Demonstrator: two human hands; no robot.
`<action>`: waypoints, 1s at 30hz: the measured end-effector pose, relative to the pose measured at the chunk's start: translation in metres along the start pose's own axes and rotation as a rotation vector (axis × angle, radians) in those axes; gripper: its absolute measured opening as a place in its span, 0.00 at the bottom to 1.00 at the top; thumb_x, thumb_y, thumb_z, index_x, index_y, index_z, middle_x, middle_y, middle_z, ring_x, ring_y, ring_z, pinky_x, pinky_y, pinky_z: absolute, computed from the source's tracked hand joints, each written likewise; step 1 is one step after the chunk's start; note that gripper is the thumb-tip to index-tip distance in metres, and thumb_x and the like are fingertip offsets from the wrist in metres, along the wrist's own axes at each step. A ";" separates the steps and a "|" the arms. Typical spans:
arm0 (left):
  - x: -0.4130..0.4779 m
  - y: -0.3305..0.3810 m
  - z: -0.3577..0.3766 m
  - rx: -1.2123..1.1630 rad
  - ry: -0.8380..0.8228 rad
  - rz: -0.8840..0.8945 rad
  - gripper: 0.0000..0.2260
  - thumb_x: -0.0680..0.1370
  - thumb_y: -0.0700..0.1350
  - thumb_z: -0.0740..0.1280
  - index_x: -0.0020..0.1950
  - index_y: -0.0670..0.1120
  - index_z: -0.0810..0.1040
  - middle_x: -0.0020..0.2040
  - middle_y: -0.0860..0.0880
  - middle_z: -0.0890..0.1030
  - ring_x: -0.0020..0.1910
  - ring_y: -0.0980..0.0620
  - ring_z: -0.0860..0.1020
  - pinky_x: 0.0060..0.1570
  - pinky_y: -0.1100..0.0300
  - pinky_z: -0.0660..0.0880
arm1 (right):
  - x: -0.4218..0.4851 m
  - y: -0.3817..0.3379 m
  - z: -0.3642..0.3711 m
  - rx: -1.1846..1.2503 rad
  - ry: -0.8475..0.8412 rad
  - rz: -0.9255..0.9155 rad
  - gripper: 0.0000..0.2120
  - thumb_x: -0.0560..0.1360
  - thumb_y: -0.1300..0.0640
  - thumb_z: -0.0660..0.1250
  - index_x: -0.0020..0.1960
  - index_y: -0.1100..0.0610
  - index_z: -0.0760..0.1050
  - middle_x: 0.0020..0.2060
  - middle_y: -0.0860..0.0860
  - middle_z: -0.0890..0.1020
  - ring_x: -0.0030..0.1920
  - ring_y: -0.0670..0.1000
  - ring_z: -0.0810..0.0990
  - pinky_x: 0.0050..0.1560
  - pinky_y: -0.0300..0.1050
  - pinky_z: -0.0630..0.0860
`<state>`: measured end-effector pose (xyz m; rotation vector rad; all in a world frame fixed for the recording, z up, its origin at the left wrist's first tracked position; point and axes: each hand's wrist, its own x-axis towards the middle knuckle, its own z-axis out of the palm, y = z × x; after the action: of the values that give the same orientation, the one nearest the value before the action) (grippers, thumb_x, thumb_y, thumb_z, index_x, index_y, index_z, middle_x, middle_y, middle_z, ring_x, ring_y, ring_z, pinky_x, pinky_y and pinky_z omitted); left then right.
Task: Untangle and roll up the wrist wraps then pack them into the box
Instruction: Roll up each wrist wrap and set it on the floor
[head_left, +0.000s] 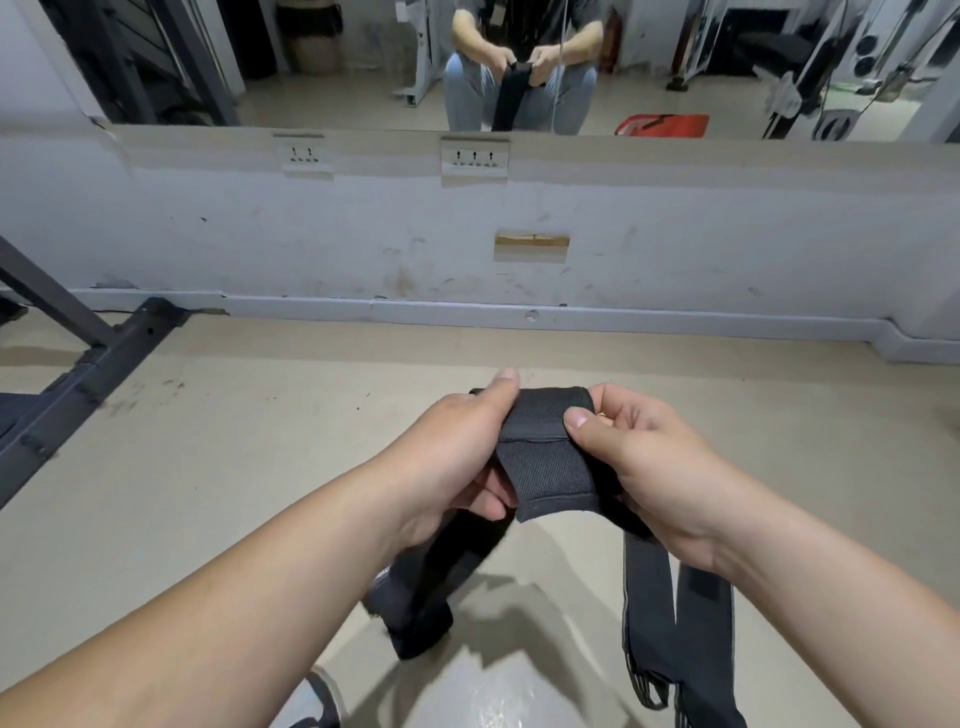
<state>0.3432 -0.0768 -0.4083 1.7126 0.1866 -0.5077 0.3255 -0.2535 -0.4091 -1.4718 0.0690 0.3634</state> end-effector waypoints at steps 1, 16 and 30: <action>-0.003 0.001 -0.006 0.103 0.053 0.047 0.29 0.85 0.65 0.54 0.48 0.42 0.81 0.33 0.42 0.82 0.29 0.47 0.79 0.31 0.58 0.75 | 0.000 0.000 -0.001 0.038 0.006 -0.013 0.10 0.86 0.61 0.62 0.46 0.56 0.76 0.40 0.55 0.85 0.38 0.52 0.83 0.44 0.47 0.78; -0.008 -0.017 -0.013 0.688 0.212 0.861 0.26 0.78 0.40 0.62 0.74 0.60 0.72 0.62 0.58 0.85 0.57 0.54 0.84 0.56 0.56 0.79 | 0.004 -0.007 -0.003 0.085 -0.047 0.092 0.12 0.86 0.56 0.62 0.61 0.65 0.75 0.34 0.55 0.80 0.30 0.53 0.77 0.31 0.46 0.73; -0.012 -0.007 -0.010 0.683 0.403 0.682 0.26 0.74 0.44 0.58 0.69 0.54 0.81 0.48 0.49 0.88 0.45 0.43 0.83 0.46 0.50 0.80 | 0.006 -0.010 -0.012 -0.036 0.225 -0.254 0.03 0.75 0.62 0.77 0.48 0.58 0.83 0.34 0.57 0.84 0.28 0.58 0.79 0.40 0.56 0.77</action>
<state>0.3318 -0.0641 -0.4083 2.3749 -0.3221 0.3320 0.3358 -0.2646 -0.4021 -1.5314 0.0546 -0.0079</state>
